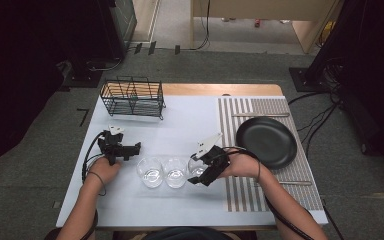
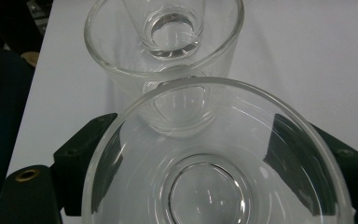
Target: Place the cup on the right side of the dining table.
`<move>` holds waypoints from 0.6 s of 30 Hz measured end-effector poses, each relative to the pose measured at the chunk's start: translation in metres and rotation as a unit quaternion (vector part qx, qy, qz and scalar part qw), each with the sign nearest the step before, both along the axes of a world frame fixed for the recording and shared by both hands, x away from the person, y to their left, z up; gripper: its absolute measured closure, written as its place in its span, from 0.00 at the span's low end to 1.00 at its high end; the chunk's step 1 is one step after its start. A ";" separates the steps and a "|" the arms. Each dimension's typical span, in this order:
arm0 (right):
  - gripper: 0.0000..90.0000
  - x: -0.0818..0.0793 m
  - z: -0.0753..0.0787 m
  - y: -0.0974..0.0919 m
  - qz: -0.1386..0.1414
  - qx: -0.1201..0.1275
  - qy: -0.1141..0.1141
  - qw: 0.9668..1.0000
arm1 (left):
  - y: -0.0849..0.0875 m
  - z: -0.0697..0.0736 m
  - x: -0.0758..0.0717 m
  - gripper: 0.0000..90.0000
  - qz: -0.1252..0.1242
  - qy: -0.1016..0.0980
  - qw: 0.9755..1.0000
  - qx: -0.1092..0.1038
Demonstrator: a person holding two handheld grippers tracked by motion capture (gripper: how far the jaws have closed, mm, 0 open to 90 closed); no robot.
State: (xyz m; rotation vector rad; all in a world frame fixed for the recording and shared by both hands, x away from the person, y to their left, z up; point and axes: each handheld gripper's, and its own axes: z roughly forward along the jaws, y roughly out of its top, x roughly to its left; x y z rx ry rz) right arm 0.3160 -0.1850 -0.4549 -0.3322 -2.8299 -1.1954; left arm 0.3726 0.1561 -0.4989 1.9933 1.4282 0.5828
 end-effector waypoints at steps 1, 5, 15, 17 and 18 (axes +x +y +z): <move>0.19 0.000 0.000 0.000 0.000 0.000 0.000 1.000 | 0.000 0.000 0.000 0.00 0.000 0.000 1.000 0.000; 0.19 0.000 0.000 0.000 -0.002 0.002 0.001 1.000 | 0.000 0.000 0.000 0.00 0.000 0.000 1.000 0.000; 0.19 0.001 0.000 -0.001 -0.004 0.004 0.007 1.000 | 0.000 0.000 0.000 0.00 0.000 0.000 1.000 0.000; 0.19 0.000 0.000 -0.001 -0.003 0.005 0.004 1.000 | 0.000 0.000 0.000 0.00 0.000 0.000 1.000 0.000; 0.19 0.000 0.000 -0.001 -0.002 0.005 0.004 1.000 | 0.000 0.000 0.000 0.00 0.000 0.000 1.000 0.000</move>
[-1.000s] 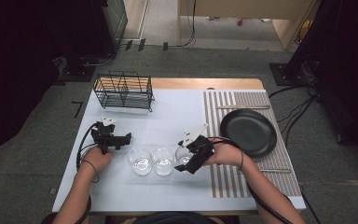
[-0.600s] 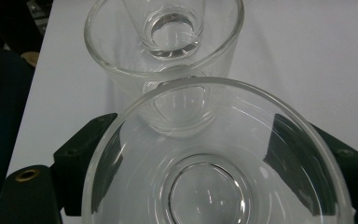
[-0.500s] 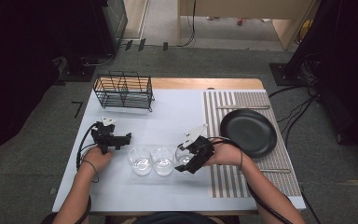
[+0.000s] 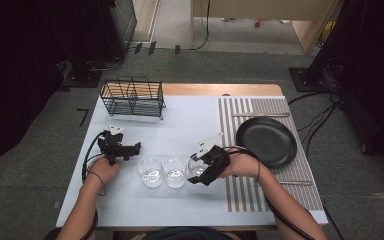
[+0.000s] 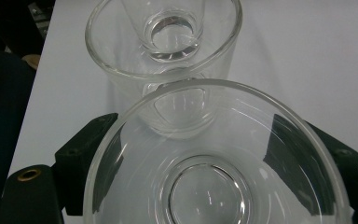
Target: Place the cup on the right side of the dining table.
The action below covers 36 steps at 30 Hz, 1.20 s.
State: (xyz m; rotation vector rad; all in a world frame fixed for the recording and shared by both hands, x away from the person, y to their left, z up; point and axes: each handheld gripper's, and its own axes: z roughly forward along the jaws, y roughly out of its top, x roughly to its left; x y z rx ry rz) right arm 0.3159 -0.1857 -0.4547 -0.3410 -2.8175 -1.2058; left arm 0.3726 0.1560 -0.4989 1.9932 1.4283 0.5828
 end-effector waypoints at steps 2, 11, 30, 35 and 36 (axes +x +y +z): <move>0.19 0.000 0.000 0.000 0.001 0.000 -0.002 1.000 | 0.000 0.000 0.000 0.00 0.000 0.000 1.000 0.000; 0.19 0.000 0.001 0.000 -0.003 -0.002 0.002 1.000 | 0.000 0.000 0.000 0.00 0.000 0.000 1.000 0.000; 0.19 0.001 0.003 -0.001 -0.007 0.004 0.005 1.000 | 0.000 0.000 0.000 0.00 0.000 0.000 1.000 0.000; 0.20 0.002 0.005 -0.003 -0.012 0.008 -0.001 1.000 | 0.000 0.000 0.000 0.00 0.000 0.000 1.000 0.000; 0.19 0.003 0.006 -0.004 -0.013 0.008 -0.001 1.000 | 0.000 0.000 0.000 0.00 0.000 0.000 1.000 0.000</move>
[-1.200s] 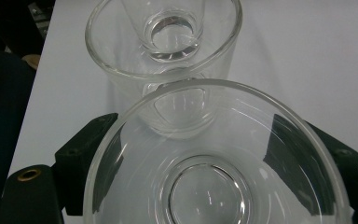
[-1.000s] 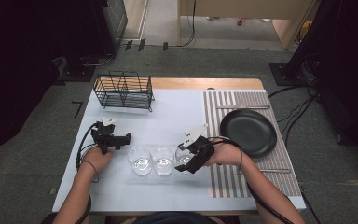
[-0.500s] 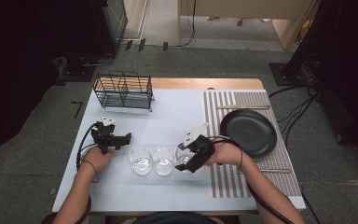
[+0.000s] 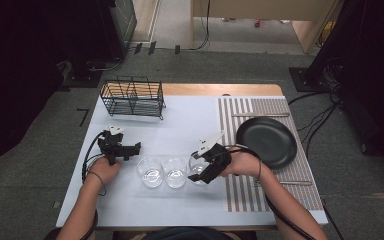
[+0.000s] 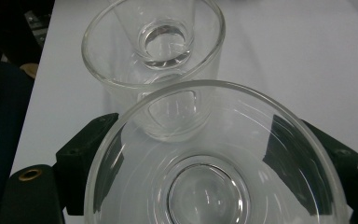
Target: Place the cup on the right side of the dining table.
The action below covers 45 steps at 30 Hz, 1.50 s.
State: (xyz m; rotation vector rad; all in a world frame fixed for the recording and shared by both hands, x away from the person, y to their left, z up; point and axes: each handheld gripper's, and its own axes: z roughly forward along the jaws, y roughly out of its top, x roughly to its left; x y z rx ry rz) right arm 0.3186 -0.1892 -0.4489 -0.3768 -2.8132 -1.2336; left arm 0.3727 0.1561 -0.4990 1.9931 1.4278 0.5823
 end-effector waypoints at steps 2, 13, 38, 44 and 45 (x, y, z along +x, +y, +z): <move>0.20 0.001 0.000 -0.001 -0.004 0.002 -0.003 1.000 | 0.000 0.000 0.000 0.00 0.000 0.000 1.000 0.000; 0.20 0.003 0.001 -0.003 -0.014 -0.001 -0.006 1.000 | 0.000 0.000 0.000 0.00 0.000 0.000 1.000 0.000; 0.20 0.011 0.005 -0.006 -0.053 0.004 -0.020 0.998 | 0.000 0.000 0.000 0.00 0.000 0.000 1.000 0.000; 0.20 0.012 0.007 -0.006 -0.069 0.009 -0.022 0.997 | 0.000 0.000 0.000 0.00 0.000 0.000 1.000 0.000; 0.20 0.013 0.007 -0.006 -0.072 0.009 -0.023 0.997 | 0.000 0.000 0.000 0.00 0.000 0.000 1.000 0.000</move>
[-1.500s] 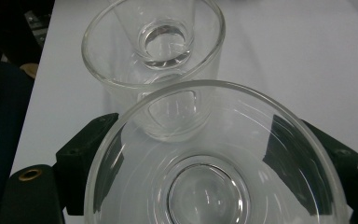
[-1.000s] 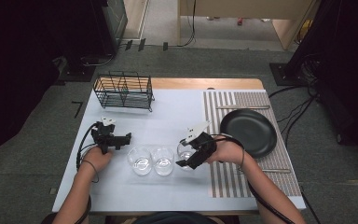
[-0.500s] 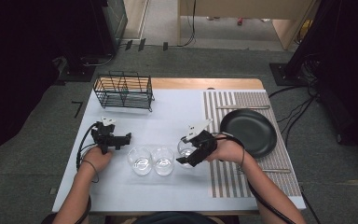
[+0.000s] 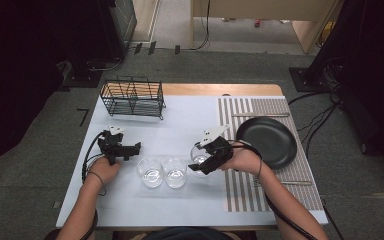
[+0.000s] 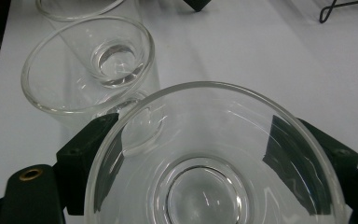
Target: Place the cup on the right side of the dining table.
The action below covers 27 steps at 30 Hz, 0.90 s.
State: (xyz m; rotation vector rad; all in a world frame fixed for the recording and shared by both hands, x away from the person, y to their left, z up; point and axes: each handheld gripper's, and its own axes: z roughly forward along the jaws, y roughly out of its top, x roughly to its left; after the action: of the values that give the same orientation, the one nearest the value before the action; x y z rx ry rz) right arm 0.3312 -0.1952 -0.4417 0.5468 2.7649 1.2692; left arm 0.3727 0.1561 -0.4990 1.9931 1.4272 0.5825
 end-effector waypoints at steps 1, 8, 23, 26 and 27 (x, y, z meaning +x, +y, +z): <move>0.20 0.000 0.000 0.000 -0.002 0.001 -0.001 1.000 | 0.000 0.000 0.000 0.00 0.000 0.000 1.000 0.000; 0.20 0.003 0.001 0.001 -0.024 0.001 -0.001 1.000 | 0.000 0.000 0.000 0.00 0.000 0.000 1.000 0.000; 0.20 0.009 0.002 0.003 -0.057 0.001 -0.003 0.998 | 0.000 0.000 0.000 0.00 0.000 0.000 1.000 0.000; 0.20 0.010 0.002 0.004 -0.062 0.000 -0.004 0.998 | 0.000 0.000 0.000 0.00 0.000 -0.001 1.000 0.000; 0.20 0.011 0.002 0.004 -0.062 0.000 -0.004 0.998 | 0.000 0.000 0.000 0.00 0.000 -0.001 1.000 0.000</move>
State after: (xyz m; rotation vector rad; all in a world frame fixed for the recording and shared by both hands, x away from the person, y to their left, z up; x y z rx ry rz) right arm 0.3419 -0.1908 -0.4397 0.6997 2.6775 1.2415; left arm 0.3726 0.1561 -0.4991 1.9927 1.4263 0.5837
